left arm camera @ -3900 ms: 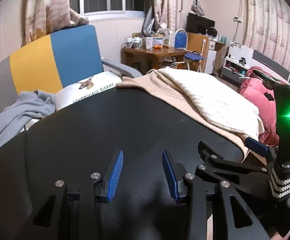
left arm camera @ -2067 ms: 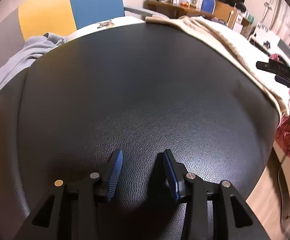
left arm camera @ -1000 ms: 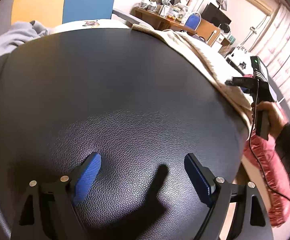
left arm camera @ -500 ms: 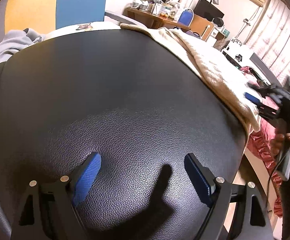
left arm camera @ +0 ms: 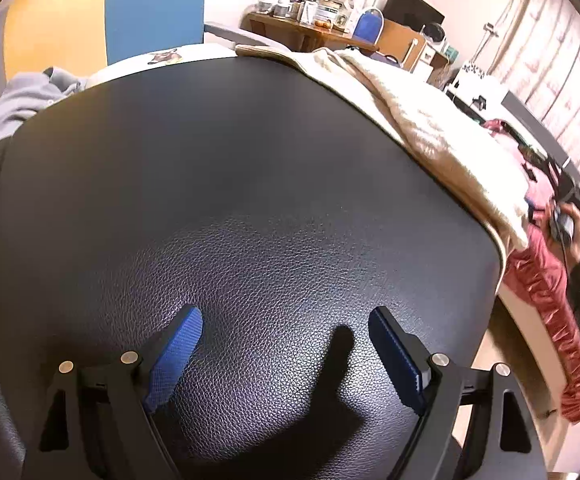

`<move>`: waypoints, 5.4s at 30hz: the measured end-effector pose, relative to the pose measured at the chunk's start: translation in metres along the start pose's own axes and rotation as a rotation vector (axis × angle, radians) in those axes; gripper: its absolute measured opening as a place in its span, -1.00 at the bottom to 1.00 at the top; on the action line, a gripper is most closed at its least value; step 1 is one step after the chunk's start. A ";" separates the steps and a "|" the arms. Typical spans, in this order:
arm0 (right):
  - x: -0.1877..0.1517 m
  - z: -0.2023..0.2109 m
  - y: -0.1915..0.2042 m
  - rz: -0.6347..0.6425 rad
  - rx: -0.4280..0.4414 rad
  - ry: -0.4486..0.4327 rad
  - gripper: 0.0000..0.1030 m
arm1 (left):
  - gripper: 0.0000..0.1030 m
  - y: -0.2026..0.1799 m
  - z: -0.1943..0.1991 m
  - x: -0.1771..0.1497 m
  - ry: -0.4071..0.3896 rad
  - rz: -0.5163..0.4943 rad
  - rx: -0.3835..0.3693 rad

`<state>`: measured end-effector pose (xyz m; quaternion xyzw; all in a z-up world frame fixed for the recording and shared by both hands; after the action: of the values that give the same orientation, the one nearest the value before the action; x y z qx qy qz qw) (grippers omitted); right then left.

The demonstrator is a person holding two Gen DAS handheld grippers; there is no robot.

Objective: Fold clothes

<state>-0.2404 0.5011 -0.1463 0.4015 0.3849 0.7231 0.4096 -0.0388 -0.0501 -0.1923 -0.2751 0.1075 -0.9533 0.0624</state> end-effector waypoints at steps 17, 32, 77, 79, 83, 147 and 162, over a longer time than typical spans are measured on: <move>-0.206 -0.052 0.184 0.581 0.344 0.474 -0.85 | 0.46 0.036 0.018 0.005 0.003 0.245 -0.116; -0.633 0.068 0.133 0.960 0.488 1.164 -0.01 | 0.41 0.184 0.152 -0.007 -0.277 0.451 0.090; -0.169 0.040 0.050 0.290 0.082 0.159 -0.68 | 0.44 0.008 0.029 0.000 0.001 0.032 -0.195; -0.191 0.031 0.093 0.455 0.129 0.212 -0.68 | 0.43 0.030 0.040 0.001 -0.013 0.129 -0.203; -0.288 0.017 0.179 0.786 0.314 0.422 -0.68 | 0.43 0.080 0.067 0.004 -0.084 0.272 -0.155; -0.425 0.079 0.088 1.240 0.221 0.814 1.00 | -0.51 0.213 0.082 -0.033 -0.146 0.743 -0.181; -0.501 0.152 0.070 1.317 0.317 1.049 1.00 | -0.07 0.170 0.179 -0.116 -0.213 0.282 0.103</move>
<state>0.0472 0.0585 -0.1588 0.2092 0.3094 0.8435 -0.3860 0.1654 -0.2247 -0.1441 -0.3533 0.0887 -0.9048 0.2206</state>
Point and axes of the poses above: each gripper's, at about its wrist camera, not at the fingertips, and z roughly against the way its jaws point, y to its left, x to its top, the point moved 9 cm from there along -z, roughly the way its jaws point, and after that the axes turned 4 degrees about z, right-handed, at the moved point
